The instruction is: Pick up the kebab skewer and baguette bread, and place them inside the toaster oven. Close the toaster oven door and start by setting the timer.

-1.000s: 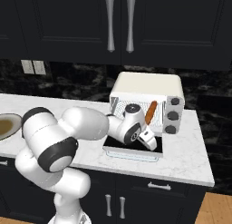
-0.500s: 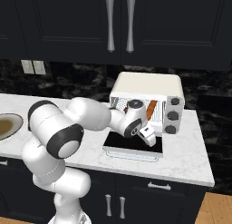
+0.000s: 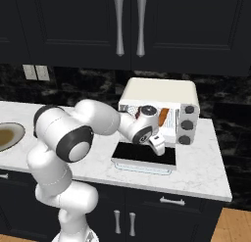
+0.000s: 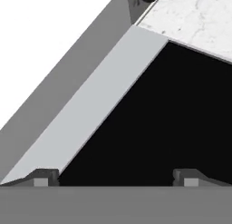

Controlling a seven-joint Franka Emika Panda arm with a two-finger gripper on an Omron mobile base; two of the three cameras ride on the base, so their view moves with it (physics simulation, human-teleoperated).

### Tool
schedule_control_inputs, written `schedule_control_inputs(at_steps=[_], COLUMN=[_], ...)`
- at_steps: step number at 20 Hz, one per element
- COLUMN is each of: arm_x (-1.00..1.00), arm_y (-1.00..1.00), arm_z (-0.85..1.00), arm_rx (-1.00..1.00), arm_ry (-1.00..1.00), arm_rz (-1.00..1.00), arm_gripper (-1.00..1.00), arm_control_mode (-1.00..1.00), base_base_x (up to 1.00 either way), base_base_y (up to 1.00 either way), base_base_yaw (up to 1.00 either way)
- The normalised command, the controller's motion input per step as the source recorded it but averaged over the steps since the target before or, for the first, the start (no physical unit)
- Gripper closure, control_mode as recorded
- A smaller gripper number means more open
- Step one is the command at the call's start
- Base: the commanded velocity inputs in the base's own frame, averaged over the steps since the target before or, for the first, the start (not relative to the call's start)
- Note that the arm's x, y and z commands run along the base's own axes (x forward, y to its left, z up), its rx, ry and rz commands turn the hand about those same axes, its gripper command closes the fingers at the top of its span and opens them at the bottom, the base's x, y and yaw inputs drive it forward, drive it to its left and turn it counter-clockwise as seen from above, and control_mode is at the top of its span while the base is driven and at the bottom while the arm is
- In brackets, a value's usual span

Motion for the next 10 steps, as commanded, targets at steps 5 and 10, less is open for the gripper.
schedule_control_inputs(at_steps=[5,10], arm_x=[0.38,-0.63], arm_y=[0.33,-0.15], arm_z=[0.0,0.0], arm_rx=[0.0,0.0], arm_ry=[-0.03,-0.03], arm_rz=[-0.11,-0.05], arm_gripper=[-1.0,-1.0], arm_control_mode=[-1.0,-1.0], base_base_x=[0.0,0.0], base_base_y=[0.0,0.0], base_base_yaw=[0.0,0.0])
